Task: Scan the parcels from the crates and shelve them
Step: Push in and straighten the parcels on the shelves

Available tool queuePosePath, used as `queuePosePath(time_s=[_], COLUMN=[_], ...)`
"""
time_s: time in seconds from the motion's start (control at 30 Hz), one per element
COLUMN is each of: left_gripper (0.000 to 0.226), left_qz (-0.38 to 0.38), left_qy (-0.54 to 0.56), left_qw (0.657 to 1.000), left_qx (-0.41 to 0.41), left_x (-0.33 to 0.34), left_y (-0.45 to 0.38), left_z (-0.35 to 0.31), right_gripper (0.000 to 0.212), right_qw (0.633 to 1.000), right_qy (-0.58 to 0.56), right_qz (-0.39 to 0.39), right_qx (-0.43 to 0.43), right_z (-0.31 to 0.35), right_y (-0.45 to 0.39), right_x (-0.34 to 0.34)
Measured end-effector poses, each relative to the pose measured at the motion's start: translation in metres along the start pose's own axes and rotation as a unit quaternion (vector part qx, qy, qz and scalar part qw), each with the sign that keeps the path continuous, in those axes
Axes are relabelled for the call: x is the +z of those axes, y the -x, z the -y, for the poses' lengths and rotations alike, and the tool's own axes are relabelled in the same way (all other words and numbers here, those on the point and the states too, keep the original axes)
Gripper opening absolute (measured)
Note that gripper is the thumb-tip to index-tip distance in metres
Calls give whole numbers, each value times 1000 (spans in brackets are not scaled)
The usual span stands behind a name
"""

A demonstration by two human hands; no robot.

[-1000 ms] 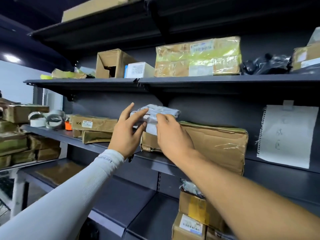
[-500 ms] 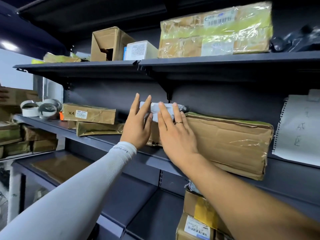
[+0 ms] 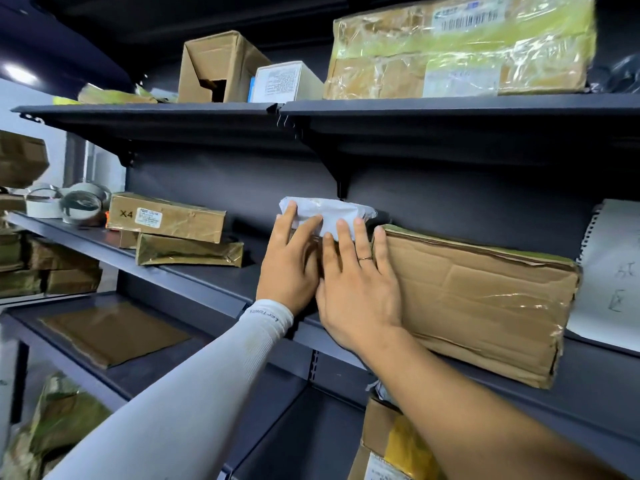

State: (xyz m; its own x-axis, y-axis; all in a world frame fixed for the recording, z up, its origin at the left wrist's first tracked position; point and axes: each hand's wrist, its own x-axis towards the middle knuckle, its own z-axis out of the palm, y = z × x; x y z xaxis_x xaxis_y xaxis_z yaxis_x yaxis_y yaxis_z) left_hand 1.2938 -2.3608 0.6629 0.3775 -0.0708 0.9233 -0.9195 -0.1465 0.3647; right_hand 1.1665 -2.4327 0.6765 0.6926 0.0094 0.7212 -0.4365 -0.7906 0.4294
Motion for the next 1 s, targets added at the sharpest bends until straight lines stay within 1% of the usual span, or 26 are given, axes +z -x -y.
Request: queuePosePath(time_s=[0.07,0.23,0.3,0.4,0.47,0.57,0.73,0.87,1.0], left_gripper=[42,52,55,59,61,57,55,53,58], left_qz=[7,94,112,122,131,143,165,158,147], left_qy=[-2,-33,-55,-107,-121,-137,-158,-159,-191], left_qw=[1000,995,992,987,984,980,972,973,970], left_qx=[14,29,27,7,-3,-17,-48,-55,-45], left_x=[2,4,4,3,2,3,2,3,5], left_y=[3,7,7,7,7,7,6,6,4], left_z=[3,4,3,3,3,3,0,0,3], right_gripper=[74,72,71,69,68,67,64,63,61], right_qw=[1000,998,996,995,995,995,995,995,995], right_qy=[6,43,60,61,55,57,50,49,38], right_qz=[11,47,60,75,81,86,84,84,84], right_qx=[-4,-11,-7,-1,2,6,14,18,31], right_z=[1,6,7,8,8,8,10,10,9], right_y=[-1,1,2,2,2,1,0,-1,-2], right_x=[1,-3,-6,-6,-5,-4,-3,-4,-4])
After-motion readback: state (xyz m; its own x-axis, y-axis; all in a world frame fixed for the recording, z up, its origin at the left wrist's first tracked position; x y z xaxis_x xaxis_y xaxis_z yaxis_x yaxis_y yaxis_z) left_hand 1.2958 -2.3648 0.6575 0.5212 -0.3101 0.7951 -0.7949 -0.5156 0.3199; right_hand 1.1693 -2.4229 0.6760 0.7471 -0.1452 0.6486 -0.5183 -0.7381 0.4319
